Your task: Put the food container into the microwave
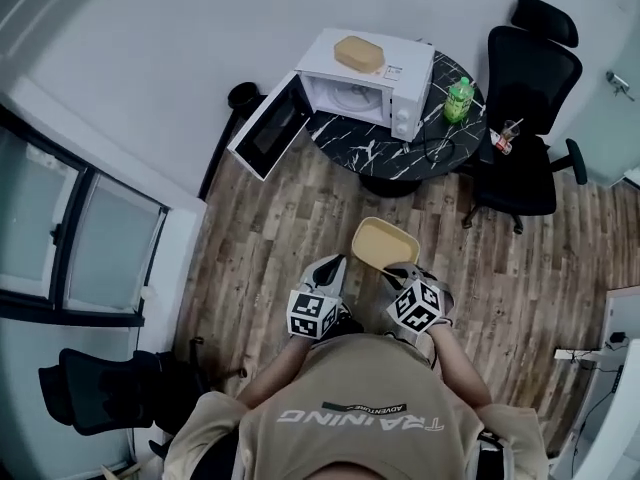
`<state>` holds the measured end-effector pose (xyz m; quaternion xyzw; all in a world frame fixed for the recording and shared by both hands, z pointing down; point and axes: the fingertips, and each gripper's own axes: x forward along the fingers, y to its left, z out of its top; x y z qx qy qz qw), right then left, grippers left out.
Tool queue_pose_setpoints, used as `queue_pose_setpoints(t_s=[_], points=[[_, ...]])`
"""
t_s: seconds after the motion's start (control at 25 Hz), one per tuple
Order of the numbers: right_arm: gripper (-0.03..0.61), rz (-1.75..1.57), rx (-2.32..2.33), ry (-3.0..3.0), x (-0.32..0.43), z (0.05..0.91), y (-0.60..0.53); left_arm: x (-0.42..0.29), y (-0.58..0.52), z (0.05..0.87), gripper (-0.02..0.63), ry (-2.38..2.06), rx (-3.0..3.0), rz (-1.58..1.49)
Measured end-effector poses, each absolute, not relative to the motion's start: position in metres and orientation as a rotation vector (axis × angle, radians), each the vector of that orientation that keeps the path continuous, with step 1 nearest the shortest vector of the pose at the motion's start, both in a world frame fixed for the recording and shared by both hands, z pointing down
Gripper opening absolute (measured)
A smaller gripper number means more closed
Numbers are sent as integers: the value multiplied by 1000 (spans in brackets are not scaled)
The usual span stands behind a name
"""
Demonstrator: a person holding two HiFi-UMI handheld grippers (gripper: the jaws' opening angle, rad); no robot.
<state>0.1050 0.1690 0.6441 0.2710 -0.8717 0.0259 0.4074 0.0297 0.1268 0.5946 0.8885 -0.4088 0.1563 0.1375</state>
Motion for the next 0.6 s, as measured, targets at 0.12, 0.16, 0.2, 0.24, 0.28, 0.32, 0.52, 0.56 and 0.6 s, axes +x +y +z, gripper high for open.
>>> queue_pose_setpoints(t_s=[0.12,0.16,0.2,0.24,0.28,0.32,0.52,0.56,0.6], points=[[23,40,709,-2176,87,635,141,11,103,589,8,-1166,2606,458],[23,38,722,-2173,81,633,132,6,94,586,8,-1156,2623,459],[23,45,734,-2173,74,632,123,0,86,584,8,-1148,2638,457],[23,57,745,-2177,67,632,115,-6,77,583,8,-1144,2650,454],[23,69,753,-2179,60,633,107,-12,69,583,8,-1142,2658,453],[23,78,761,-2178,53,635,99,-20,62,584,8,-1140,2662,452],[23,119,766,-2145,17,652,76,-65,38,606,8,-1136,2619,488],[23,121,751,-2134,12,654,74,-71,35,610,8,-1135,2615,497],[23,119,735,-2121,9,656,71,-75,30,612,8,-1133,2616,499]])
